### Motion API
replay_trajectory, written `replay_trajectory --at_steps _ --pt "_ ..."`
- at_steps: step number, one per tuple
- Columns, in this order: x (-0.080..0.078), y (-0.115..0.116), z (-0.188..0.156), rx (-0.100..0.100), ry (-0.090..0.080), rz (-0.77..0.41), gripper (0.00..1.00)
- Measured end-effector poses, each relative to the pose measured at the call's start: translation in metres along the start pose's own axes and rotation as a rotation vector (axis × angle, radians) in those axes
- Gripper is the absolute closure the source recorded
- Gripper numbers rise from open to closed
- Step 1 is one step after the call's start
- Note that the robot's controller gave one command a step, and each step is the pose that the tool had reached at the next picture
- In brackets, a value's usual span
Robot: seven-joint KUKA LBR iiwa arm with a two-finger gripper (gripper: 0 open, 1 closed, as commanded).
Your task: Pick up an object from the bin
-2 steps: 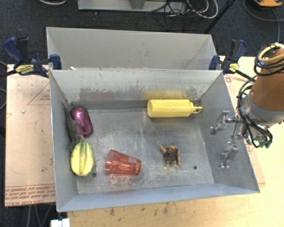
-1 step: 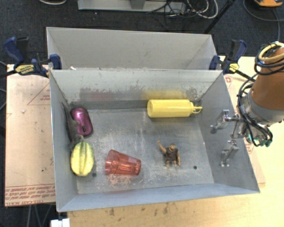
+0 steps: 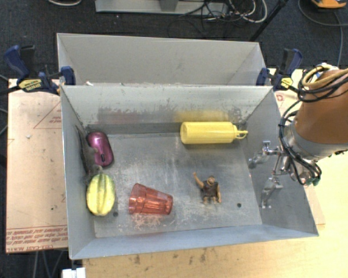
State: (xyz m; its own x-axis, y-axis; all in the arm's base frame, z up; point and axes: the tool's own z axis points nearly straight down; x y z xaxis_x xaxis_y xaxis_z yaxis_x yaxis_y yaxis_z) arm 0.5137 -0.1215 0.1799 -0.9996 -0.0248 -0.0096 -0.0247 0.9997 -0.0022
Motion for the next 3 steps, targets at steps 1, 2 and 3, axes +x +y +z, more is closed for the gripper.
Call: replay_trajectory --at_steps 1,2,3 --pt "-0.013 0.043 0.023 -0.002 0.014 0.038 0.0" --pt "-0.049 0.065 0.054 -0.002 -0.005 -0.027 0.0" --pt "-0.01 0.103 0.106 -0.001 -0.002 -0.203 1.0"
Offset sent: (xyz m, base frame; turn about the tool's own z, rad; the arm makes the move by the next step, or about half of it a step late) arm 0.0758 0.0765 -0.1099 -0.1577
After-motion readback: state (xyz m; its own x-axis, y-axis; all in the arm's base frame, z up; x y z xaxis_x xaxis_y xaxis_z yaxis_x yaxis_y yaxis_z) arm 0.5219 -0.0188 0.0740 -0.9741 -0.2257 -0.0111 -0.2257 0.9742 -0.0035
